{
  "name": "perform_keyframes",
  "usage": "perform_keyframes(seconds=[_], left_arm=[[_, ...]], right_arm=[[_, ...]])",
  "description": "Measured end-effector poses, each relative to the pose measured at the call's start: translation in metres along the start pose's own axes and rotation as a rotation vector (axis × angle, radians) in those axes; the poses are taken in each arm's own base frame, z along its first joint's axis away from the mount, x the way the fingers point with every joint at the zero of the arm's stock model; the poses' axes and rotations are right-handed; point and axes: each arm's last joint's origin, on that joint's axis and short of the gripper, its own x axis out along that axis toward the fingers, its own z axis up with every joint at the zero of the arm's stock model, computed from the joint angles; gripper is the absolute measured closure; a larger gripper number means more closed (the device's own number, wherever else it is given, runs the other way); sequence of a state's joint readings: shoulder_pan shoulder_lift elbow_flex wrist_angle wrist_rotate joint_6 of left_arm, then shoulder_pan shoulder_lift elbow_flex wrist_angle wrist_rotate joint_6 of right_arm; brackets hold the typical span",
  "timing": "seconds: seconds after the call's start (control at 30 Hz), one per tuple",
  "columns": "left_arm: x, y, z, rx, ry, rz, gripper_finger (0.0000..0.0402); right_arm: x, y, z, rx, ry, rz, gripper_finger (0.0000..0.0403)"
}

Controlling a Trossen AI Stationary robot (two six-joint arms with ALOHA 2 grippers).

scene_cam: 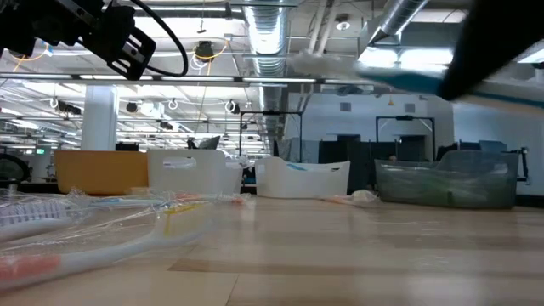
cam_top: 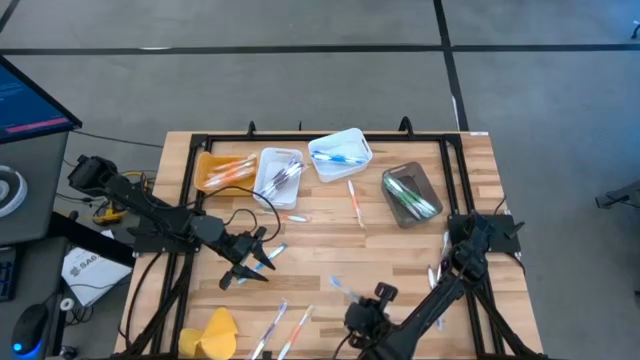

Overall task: Pick & Place Toothbrushes
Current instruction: Put the blue toothbrush into the right white bin

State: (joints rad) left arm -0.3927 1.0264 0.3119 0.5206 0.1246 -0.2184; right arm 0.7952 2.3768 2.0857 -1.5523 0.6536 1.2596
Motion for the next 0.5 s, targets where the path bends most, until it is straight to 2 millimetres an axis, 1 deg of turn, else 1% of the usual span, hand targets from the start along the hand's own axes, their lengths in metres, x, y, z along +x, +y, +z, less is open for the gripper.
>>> perform_keyframes(seconds=[0.17,0.33,0.5], left_arm=[[0.0,0.0,0.0,0.0,0.0,0.0,0.0243],[0.0,0.0,0.0,0.0,0.001,0.0,0.0243],[0.0,0.0,0.0,-0.026,0.001,-0.003,0.0243]], right_arm=[[-0.001,-0.004,0.004,0.012,-0.117,-0.05,0.0398],[-0.006,-0.007,0.006,-0.002,-0.152,-0.049,0.0398],[-0.021,-0.02,0.014,-0.035,-0.211,-0.037,0.0398]])
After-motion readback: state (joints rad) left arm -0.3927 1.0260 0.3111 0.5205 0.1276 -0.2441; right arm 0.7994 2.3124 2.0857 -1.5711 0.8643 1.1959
